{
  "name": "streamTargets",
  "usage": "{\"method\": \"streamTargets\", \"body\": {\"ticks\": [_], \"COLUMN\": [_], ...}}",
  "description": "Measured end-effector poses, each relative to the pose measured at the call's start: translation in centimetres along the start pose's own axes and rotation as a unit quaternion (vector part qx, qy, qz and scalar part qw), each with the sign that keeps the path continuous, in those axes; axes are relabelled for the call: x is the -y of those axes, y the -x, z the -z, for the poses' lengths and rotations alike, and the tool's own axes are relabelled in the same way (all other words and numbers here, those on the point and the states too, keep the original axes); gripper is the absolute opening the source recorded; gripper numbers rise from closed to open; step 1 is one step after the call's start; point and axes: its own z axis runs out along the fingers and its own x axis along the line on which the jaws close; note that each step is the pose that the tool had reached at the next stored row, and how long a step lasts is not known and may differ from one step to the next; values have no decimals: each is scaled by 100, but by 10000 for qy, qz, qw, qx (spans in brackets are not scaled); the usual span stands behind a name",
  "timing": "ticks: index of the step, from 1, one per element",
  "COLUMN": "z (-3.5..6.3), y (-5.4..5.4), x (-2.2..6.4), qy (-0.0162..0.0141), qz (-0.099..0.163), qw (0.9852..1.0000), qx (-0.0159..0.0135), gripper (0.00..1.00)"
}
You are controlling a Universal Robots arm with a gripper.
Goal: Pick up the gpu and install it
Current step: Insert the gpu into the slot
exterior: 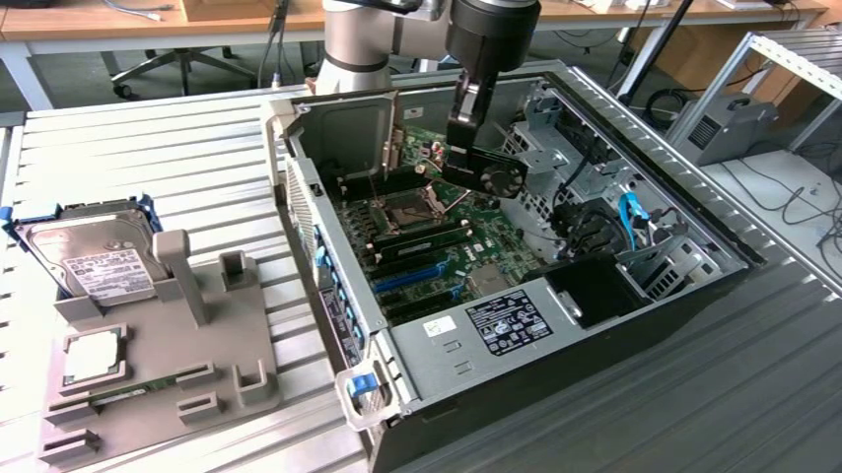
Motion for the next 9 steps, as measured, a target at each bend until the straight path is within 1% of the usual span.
{"method": "streamTargets", "body": {"ticks": [5, 8, 9], "z": [0, 0, 0], "y": [0, 0, 0], "x": [0, 0, 0], "qy": [1, 5, 8], "qz": [53, 316, 473], "qw": [10000, 9995, 9989], "qx": [2, 10, 14], "gripper": [26, 26, 26]}}
